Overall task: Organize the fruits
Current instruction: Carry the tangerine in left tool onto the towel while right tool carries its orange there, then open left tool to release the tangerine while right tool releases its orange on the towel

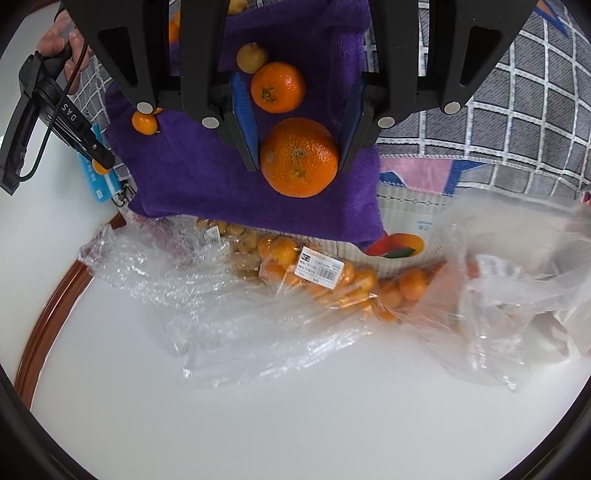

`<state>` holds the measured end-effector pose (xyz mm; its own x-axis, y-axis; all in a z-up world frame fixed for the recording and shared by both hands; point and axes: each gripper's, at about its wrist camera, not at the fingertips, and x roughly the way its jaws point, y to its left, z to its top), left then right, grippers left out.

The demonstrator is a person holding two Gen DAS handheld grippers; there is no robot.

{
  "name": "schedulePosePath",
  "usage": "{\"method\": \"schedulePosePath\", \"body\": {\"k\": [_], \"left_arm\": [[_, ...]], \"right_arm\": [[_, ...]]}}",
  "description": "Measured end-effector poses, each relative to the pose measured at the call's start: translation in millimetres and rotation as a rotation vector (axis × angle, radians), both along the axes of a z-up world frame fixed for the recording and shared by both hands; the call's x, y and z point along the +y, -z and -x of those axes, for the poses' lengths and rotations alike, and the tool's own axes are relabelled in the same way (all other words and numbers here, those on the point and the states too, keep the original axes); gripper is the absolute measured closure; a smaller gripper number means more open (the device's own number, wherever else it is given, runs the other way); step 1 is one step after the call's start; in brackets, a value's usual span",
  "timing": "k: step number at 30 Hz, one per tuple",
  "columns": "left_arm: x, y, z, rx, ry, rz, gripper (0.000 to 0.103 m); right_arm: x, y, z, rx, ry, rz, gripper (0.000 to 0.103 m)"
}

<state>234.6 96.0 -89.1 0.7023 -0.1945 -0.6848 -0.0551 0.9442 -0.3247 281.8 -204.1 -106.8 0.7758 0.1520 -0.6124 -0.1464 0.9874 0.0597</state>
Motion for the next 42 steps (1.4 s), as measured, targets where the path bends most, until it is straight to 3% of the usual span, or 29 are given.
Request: {"method": "schedulePosePath", "body": {"k": [16, 31, 37, 42], "left_arm": [[-28, 42, -33, 0.104, 0.072, -0.053, 0.063], [-31, 48, -36, 0.144, 0.092, -0.075, 0.063], [-31, 42, -34, 0.141, 0.098, -0.077, 0.063], [-27, 17, -16, 0.093, 0.09, -0.082, 0.054]], "right_arm": [[7, 50, -34, 0.116, 0.0, 0.015, 0.068], [17, 62, -35, 0.149, -0.011, 0.045, 0.068], [19, 54, -25, 0.121, -0.002, 0.08, 0.057], [20, 27, -9, 0.08, 0.011, 0.084, 0.044]]}}
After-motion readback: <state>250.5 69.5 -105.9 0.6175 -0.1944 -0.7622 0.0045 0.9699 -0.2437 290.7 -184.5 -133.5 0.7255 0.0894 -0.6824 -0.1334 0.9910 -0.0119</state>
